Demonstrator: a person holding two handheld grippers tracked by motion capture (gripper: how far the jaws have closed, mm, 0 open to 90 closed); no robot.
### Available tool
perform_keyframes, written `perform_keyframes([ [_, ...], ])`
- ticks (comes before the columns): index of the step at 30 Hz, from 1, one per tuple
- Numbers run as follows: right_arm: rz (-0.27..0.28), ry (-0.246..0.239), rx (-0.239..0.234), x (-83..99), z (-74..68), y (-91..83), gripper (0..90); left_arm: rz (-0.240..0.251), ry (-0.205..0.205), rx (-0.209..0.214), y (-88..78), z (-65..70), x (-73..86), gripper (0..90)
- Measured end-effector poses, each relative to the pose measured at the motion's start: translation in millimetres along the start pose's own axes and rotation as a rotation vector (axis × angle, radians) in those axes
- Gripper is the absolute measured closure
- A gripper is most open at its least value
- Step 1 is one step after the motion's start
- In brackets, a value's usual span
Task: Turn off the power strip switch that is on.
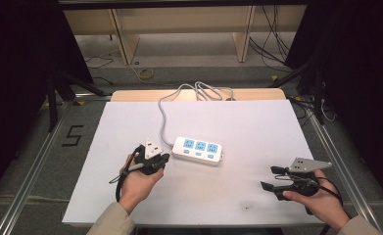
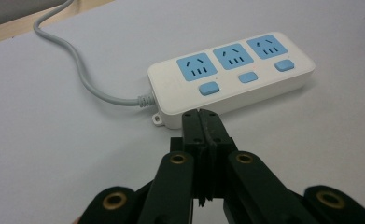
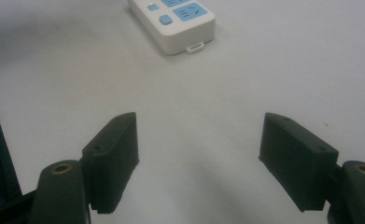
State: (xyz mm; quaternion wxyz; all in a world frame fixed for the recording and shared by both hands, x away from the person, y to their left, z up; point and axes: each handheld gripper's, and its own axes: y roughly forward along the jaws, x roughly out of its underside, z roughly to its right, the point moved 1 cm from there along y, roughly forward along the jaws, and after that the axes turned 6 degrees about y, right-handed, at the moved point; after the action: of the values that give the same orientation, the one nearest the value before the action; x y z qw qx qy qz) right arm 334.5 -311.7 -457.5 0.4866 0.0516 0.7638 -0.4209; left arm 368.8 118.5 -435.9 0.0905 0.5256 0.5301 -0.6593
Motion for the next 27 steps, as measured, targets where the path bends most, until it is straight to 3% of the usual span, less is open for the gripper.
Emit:
perform_keyframes([
  [16,0.0,-0.003,-0.004,-0.2,-1.1,0.5,28.3,-0.015,-0.01,-0.004,13.6,0.5,-9.6,89.9],
  [27,-0.008,-0.004,-0.006,0.0,-0.3,2.3,28.3,-0.038,0.027,0.009,22.2,3.3,-16.1,89.9],
])
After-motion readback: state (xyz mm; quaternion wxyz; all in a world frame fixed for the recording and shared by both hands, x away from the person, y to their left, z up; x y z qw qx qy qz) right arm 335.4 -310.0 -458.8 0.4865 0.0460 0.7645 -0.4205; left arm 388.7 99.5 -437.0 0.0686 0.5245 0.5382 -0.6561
